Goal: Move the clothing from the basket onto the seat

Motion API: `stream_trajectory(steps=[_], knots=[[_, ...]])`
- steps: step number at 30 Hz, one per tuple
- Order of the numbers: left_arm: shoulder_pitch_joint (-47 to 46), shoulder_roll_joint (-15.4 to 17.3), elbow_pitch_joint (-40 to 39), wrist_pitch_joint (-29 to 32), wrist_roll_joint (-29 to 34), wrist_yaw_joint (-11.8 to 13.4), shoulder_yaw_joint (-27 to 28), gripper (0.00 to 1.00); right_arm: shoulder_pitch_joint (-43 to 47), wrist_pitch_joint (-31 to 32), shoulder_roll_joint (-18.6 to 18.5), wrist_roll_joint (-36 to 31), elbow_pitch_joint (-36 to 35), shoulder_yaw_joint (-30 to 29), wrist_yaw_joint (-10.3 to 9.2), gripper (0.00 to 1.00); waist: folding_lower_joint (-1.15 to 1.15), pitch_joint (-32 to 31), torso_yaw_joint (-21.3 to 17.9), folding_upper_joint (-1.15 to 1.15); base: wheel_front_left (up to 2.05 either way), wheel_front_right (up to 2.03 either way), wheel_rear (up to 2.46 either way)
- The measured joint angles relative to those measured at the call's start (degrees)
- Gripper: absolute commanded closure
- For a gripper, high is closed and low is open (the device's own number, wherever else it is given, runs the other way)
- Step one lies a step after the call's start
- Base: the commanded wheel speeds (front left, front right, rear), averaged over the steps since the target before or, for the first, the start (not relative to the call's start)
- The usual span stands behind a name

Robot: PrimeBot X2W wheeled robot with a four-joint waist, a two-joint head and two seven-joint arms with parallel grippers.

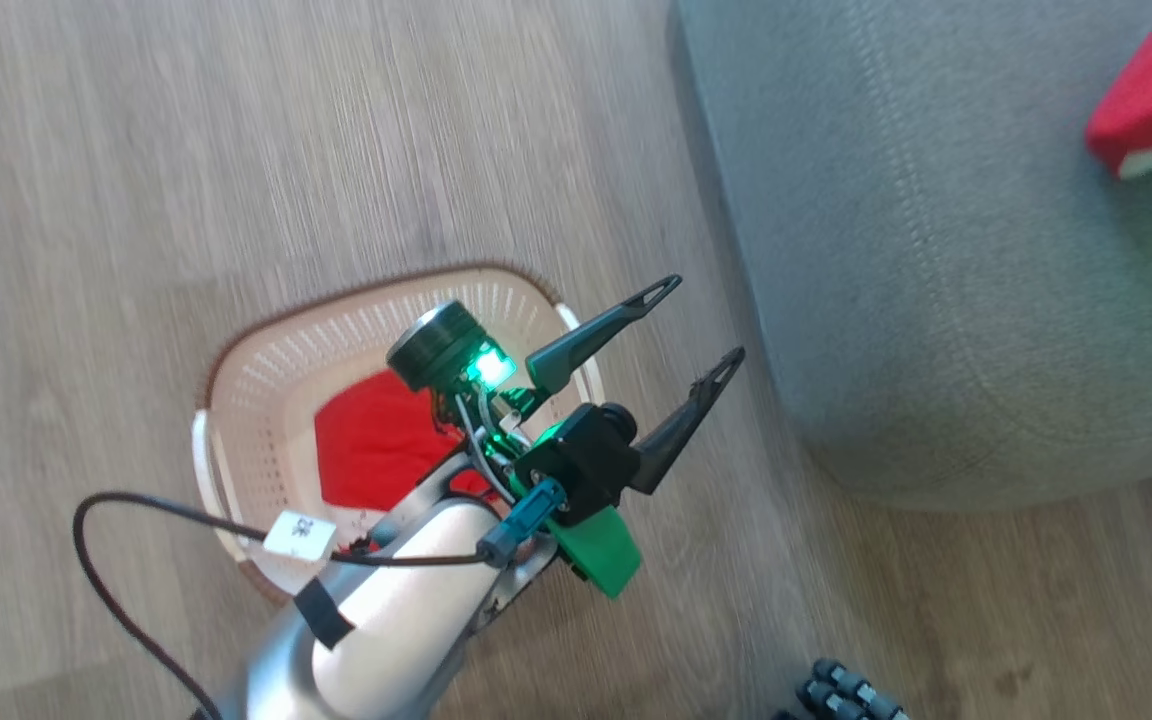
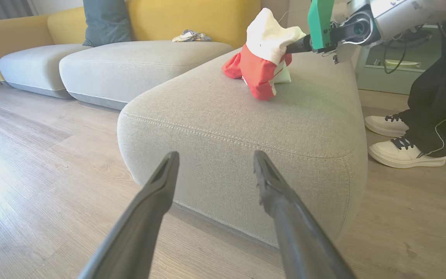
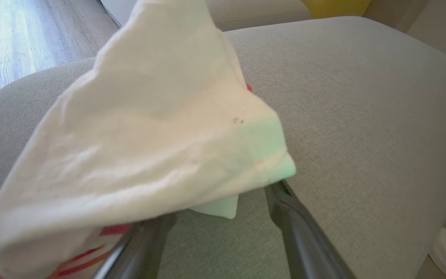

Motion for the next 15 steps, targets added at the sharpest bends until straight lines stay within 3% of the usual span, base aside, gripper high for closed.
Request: stream_trajectory(steps=[8, 15], knots=[[3.86, -1.19, -0.11, 0.0, -0.47, 0.36, 1.4, 0.0, 1.18, 0.07, 0.1, 0.0, -0.35, 2.91, 0.0, 0.0, 0.0, -6.6, 0.24, 0.0, 0.0, 0.0, 0.0], [6.95, -1.87, -0.64, 0.0, -0.48, 0.7, 3.26, 0.0, 1.41, 0.05, 0.03, 1.89, -5.65, 6.35, 0.0, 0.0, 0.0, -11.73, 0.95, 0.0, 0.0, 0.0, 0.0]])
